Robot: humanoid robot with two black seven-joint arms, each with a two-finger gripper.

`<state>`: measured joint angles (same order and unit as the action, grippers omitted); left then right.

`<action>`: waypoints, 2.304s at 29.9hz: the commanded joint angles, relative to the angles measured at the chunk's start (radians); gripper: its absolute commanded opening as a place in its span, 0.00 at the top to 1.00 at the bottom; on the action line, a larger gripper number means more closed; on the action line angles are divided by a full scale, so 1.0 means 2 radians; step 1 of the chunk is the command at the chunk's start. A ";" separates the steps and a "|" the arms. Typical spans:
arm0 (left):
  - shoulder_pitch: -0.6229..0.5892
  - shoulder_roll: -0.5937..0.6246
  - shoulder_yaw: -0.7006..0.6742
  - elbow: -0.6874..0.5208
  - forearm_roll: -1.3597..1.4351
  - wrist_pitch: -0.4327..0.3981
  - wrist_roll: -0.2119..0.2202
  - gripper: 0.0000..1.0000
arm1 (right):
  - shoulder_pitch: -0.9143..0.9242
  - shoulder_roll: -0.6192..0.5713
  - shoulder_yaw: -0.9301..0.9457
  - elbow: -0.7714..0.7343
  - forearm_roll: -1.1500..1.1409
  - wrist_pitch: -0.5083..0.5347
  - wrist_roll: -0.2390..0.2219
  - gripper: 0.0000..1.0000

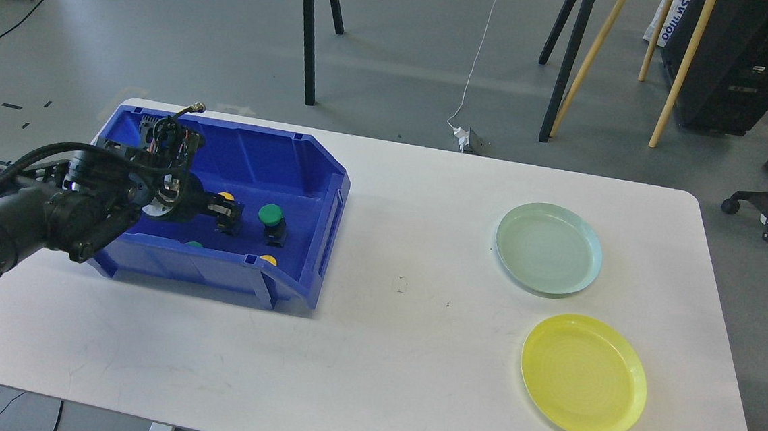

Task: Pass button and place on color plate
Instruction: 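Lift the button out of the bin with the left gripper, then pass the button from the left gripper to the right gripper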

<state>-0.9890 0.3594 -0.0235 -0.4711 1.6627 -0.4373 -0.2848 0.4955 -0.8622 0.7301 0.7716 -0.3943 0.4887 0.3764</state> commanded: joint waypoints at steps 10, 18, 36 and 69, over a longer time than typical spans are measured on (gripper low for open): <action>-0.025 0.104 -0.007 -0.108 0.000 -0.026 -0.035 0.85 | 0.002 0.005 -0.001 -0.001 0.000 0.000 0.000 0.01; -0.049 0.188 -0.049 -0.202 -0.058 -0.026 -0.040 0.85 | 0.018 0.015 0.001 0.008 0.002 0.000 0.000 0.01; -0.132 0.023 -0.172 -0.215 -0.434 -0.026 -0.025 0.84 | 0.044 0.048 0.041 0.189 0.003 -0.086 0.000 0.02; -0.147 -0.180 -0.172 -0.094 -0.484 -0.026 0.001 0.85 | 0.054 0.137 0.036 0.263 0.000 -0.102 0.000 0.03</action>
<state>-1.2795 0.0014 -0.3637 -0.6659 0.7010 -0.4887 -0.2825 0.6014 -0.5948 0.8009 1.2966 -0.3943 0.2863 0.3774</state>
